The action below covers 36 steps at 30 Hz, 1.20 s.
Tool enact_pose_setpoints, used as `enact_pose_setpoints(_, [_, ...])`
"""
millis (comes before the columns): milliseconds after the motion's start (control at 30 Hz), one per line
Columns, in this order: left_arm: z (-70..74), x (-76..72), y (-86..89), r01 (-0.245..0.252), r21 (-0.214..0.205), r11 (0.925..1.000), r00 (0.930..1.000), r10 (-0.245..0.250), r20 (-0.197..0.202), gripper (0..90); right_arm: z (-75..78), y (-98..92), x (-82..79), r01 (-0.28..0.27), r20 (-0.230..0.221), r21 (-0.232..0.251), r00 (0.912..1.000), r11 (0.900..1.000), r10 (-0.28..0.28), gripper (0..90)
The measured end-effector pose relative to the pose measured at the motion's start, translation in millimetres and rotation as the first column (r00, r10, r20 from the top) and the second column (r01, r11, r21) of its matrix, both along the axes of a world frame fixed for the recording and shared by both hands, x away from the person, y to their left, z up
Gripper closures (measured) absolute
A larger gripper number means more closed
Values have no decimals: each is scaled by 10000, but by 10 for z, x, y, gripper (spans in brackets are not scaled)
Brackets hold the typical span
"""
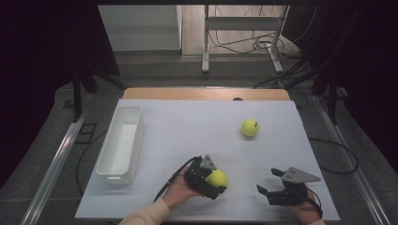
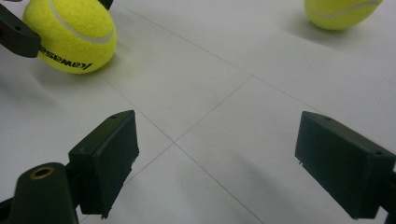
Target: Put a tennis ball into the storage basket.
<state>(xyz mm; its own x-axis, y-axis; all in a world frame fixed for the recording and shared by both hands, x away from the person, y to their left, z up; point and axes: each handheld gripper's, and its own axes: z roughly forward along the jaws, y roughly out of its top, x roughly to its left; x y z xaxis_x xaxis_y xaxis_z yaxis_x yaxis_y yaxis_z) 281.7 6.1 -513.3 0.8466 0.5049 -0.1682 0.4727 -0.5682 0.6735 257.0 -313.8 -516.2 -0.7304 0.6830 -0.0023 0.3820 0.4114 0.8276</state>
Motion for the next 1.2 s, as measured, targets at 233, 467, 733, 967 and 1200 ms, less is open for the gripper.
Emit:
enact_pose_setpoints(233, [2,-3,-14,246,-83,9997,9997,-245,32,250,1,-1,-1,0,8,8,10000,10000,0,137])
enact_pose_setpoints(467, [23,-19,-8,292,22,9996,9994,-292,203,258,3,-3,-2,-8,31,-5,10000,10000,8,137])
enact_pose_setpoints(733, [89,-28,45,194,-323,9993,9991,-182,385,258,5,-4,-4,-2,38,-3,10000,10000,2,137])
enact_pose_setpoints(967, [174,-39,89,137,-665,9977,9985,-101,538,258,6,-4,-6,30,48,-54,10000,10000,-30,137])
enact_pose_setpoints(1200, [258,-48,151,39,-882,9961,9974,25,725,258,9,-6,-8,28,65,-61,10000,10000,-28,137])
